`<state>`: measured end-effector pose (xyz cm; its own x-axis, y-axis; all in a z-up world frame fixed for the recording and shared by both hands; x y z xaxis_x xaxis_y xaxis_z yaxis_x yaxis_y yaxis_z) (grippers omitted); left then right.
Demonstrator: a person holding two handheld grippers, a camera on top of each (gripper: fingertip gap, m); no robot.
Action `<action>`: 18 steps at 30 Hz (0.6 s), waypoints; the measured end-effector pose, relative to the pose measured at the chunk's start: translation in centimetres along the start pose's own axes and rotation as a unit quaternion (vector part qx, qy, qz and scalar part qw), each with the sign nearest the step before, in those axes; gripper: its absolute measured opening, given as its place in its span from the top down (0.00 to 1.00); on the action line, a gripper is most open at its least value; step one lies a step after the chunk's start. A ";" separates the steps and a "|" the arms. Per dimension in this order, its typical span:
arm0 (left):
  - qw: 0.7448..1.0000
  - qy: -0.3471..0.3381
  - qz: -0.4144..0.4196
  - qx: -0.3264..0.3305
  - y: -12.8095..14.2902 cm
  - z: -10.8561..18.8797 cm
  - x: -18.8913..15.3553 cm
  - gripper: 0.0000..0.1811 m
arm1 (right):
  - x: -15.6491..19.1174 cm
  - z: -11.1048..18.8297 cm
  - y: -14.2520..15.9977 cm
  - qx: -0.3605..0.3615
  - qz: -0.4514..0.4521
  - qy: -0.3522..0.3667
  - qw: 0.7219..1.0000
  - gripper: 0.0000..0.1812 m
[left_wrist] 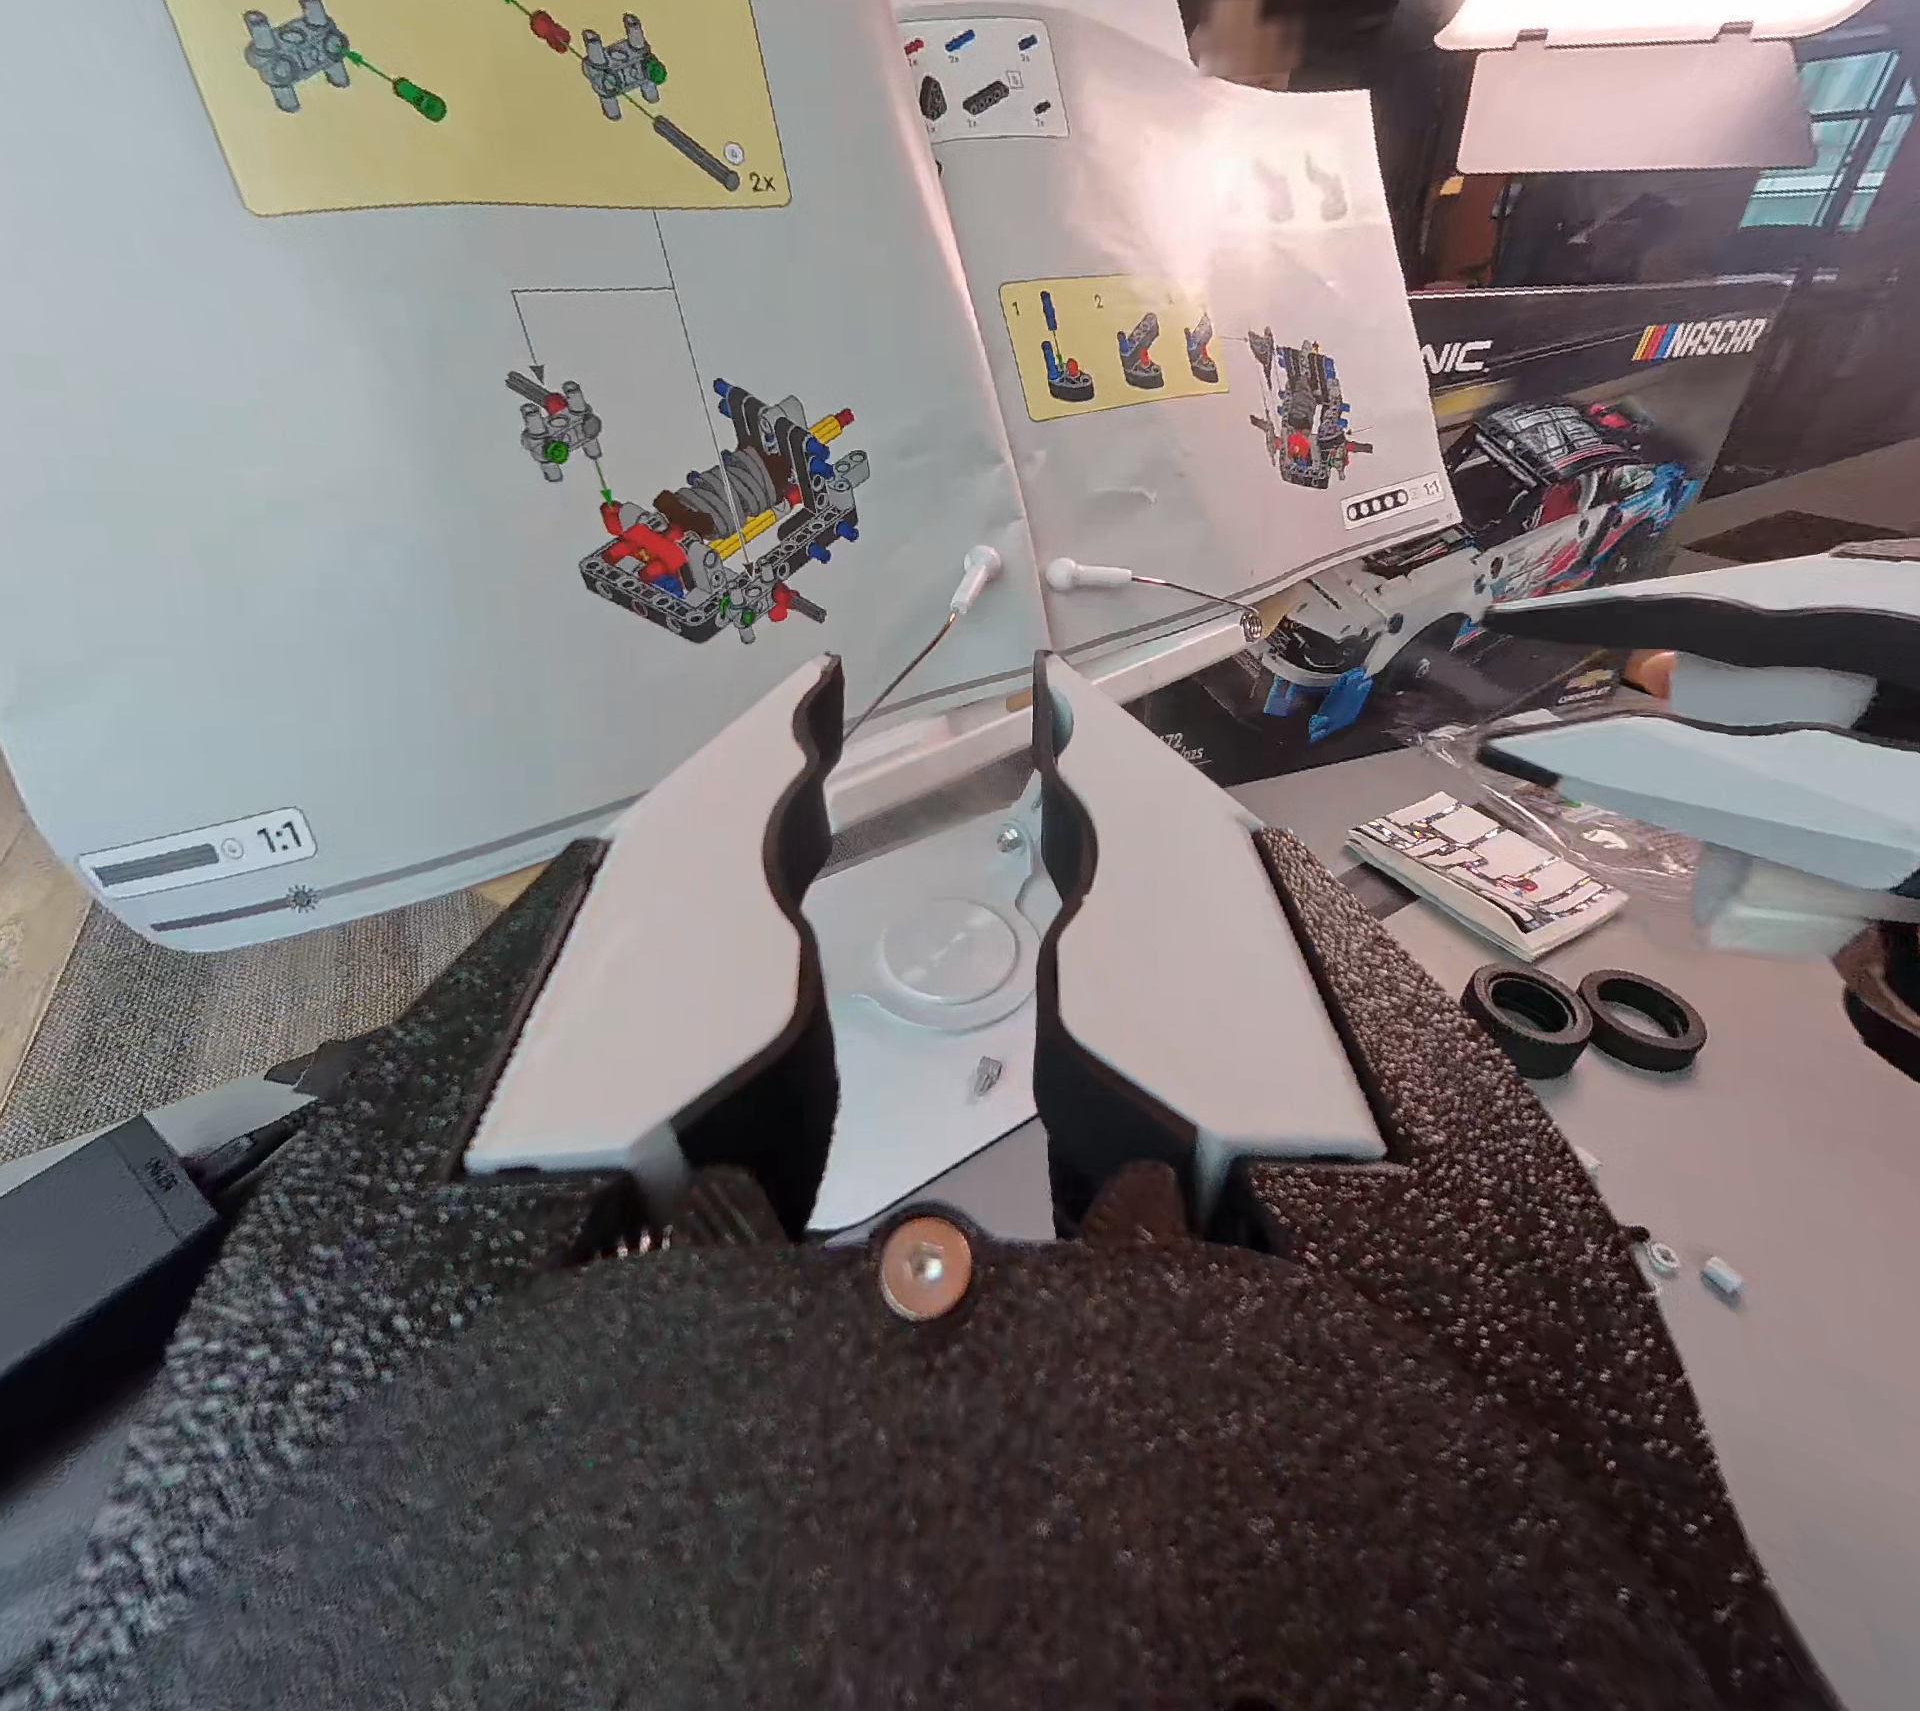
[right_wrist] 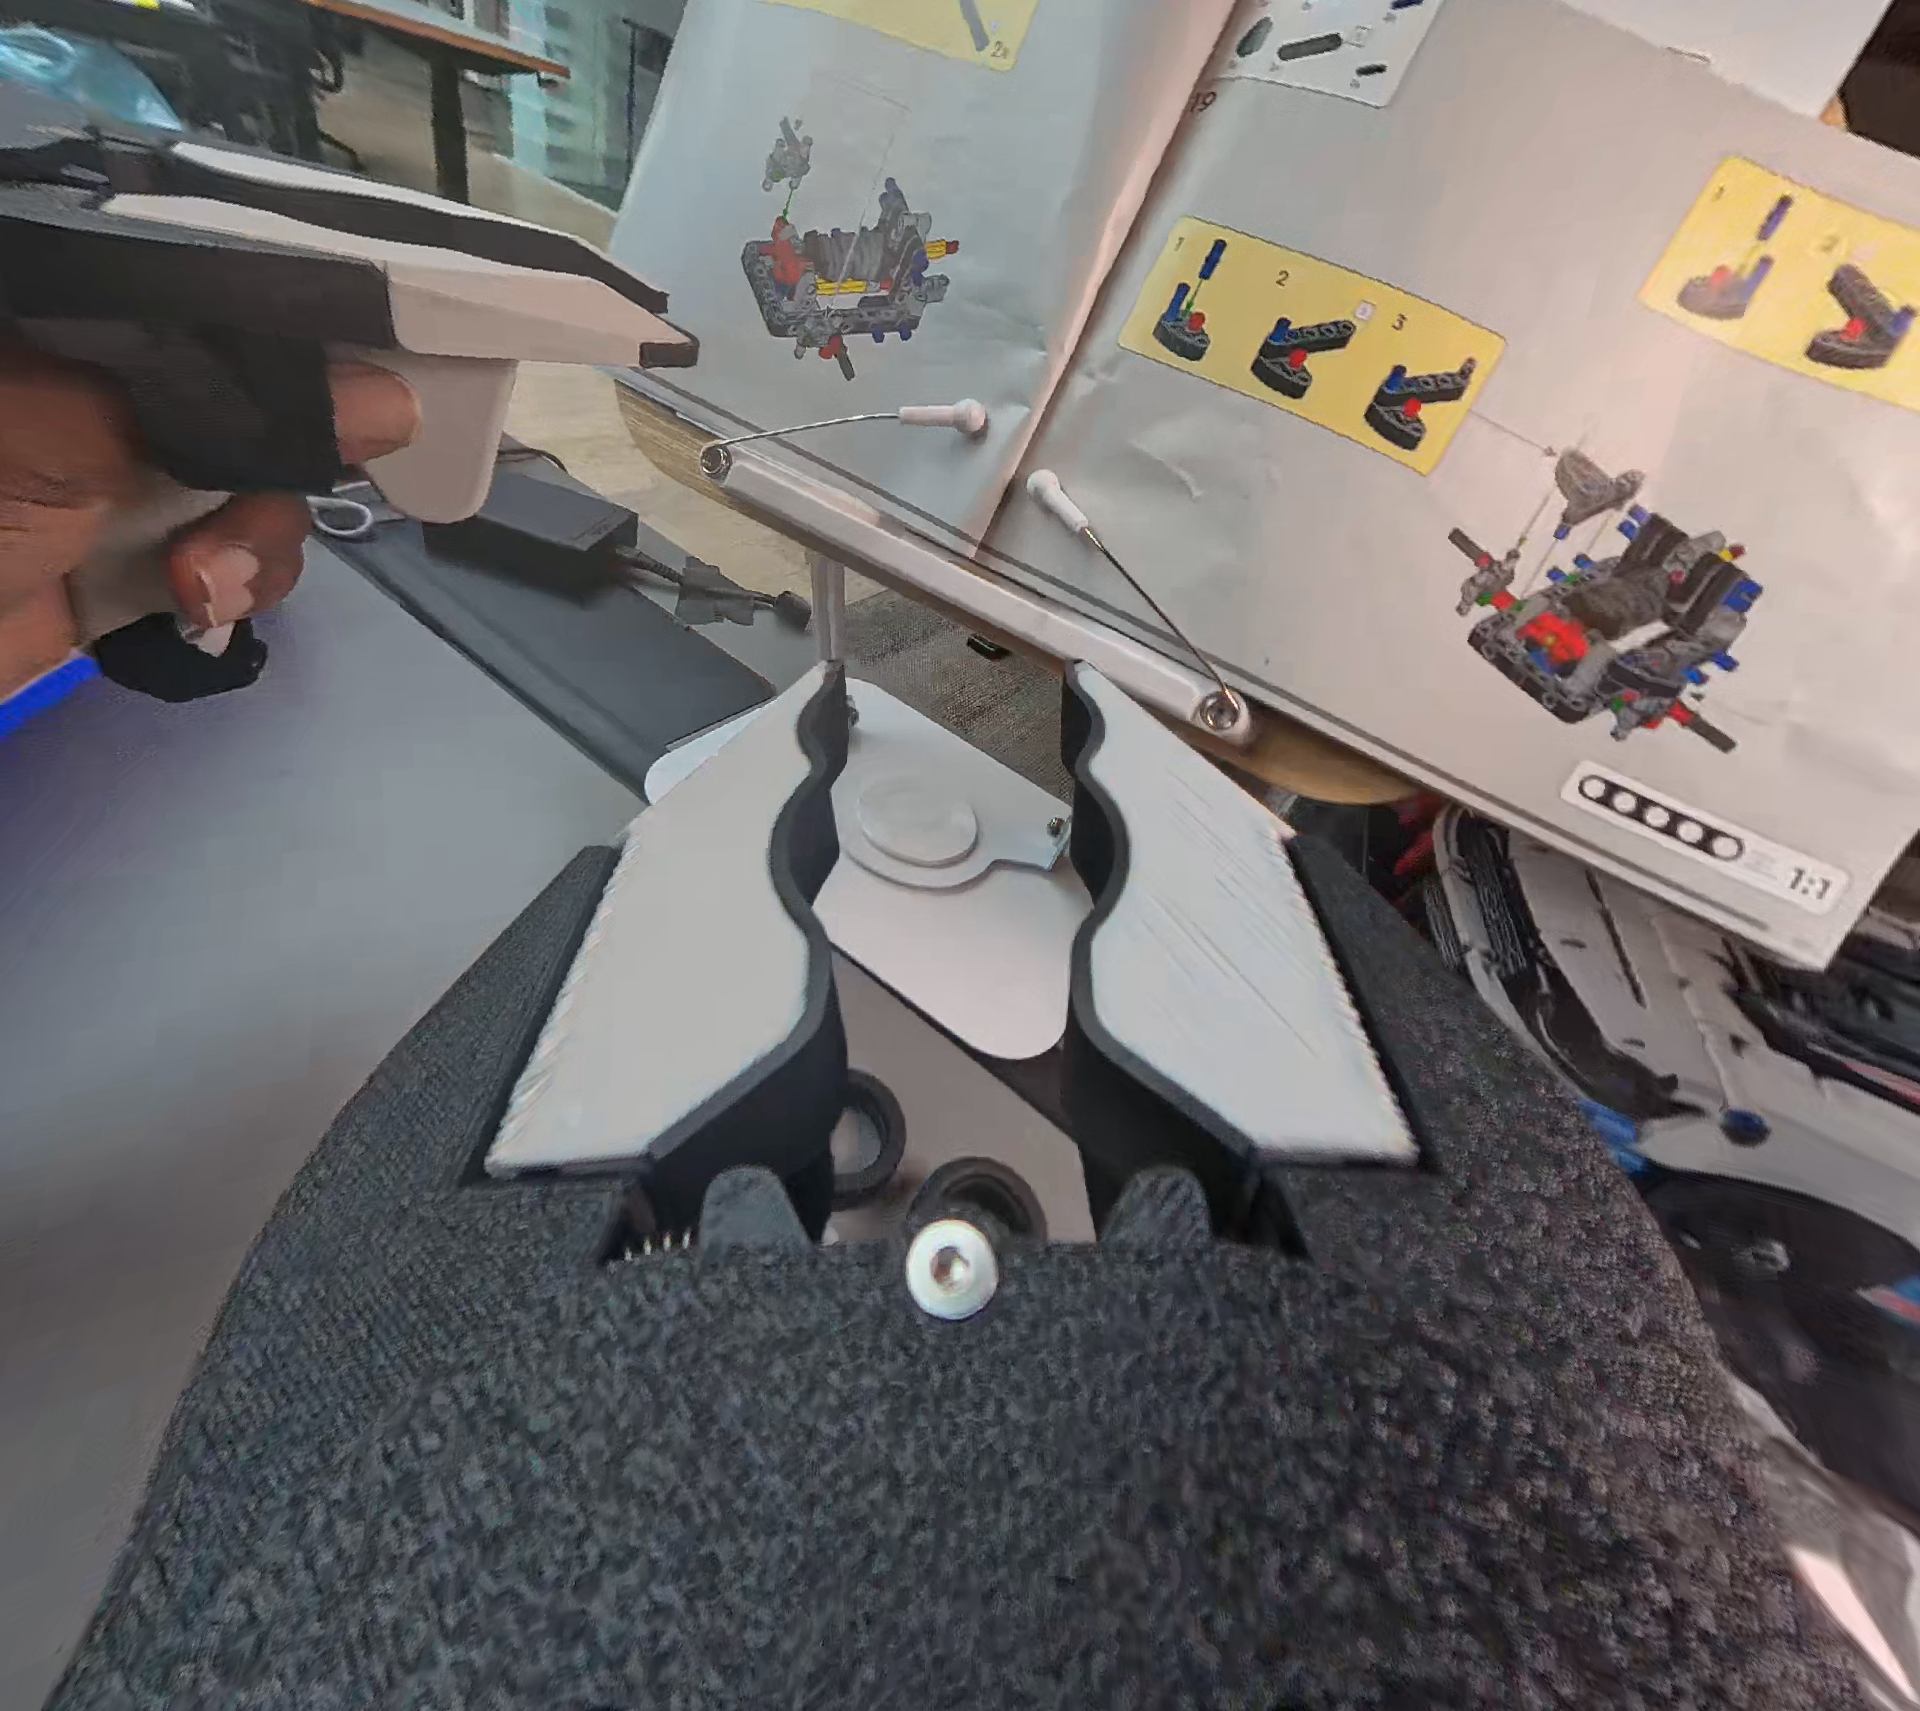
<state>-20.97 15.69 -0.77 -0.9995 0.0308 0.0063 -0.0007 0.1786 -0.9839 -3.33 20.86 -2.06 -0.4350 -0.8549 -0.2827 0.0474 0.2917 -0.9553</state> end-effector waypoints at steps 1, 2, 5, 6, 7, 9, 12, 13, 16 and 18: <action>1.000 -0.004 -0.001 0.007 0.3 0.0 0.0 0.80 | 0.0 1.4 0.1 -0.004 -0.018 0.002 1.000 0.77; 1.000 -0.012 -0.001 0.016 0.7 -0.2 0.3 0.80 | 0.1 2.8 0.0 -0.010 -0.034 0.005 0.999 0.77; 0.997 -0.064 -0.007 0.050 2.0 -1.3 2.4 0.86 | 0.2 6.9 -0.4 -0.029 -0.056 0.023 0.998 0.77; 0.995 -0.079 -0.011 0.058 2.3 -1.7 3.1 0.87 | 0.1 8.2 -0.4 -0.033 -0.060 0.030 0.997 0.77; 0.994 -0.092 -0.015 0.064 2.4 -2.1 3.8 0.88 | -0.1 9.4 -0.4 -0.034 -0.059 0.041 0.997 0.77; 0.991 -0.110 -0.020 0.078 2.8 -2.8 4.8 0.92 | -0.7 11.4 -0.2 -0.028 -0.054 0.061 0.996 0.77; 0.988 -0.129 -0.037 0.078 3.0 -3.5 5.7 1.00 | -1.7 13.6 0.2 -0.027 -0.058 0.088 0.994 0.77; 0.987 -0.132 -0.040 0.080 3.0 -3.7 5.9 1.00 | -2.0 14.0 0.3 -0.027 -0.063 0.096 0.993 0.78; 0.985 -0.136 -0.038 0.097 2.9 -3.9 6.3 1.00 | -2.8 14.1 0.7 -0.030 -0.088 0.106 0.990 0.78; 0.988 -0.122 -0.028 0.087 2.0 -3.7 5.7 0.99 | -3.1 13.5 0.5 -0.034 -0.090 0.107 0.990 0.78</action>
<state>-26.57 19.83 -2.04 -0.9757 -0.2158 0.0393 -0.0402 -0.0001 -0.9992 10.24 17.90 -2.86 -0.6123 -0.7868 -0.0775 -0.1056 0.1785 -0.9782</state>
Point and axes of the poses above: each gripper's, where its closed fingertips meet, z back along the fingers, y out of its underside, x = y × z across the jaws, the point moved 5 cm from there along z, back along the fingers, and after that the axes turned 9 degrees about -x, right-handed, at the moved point
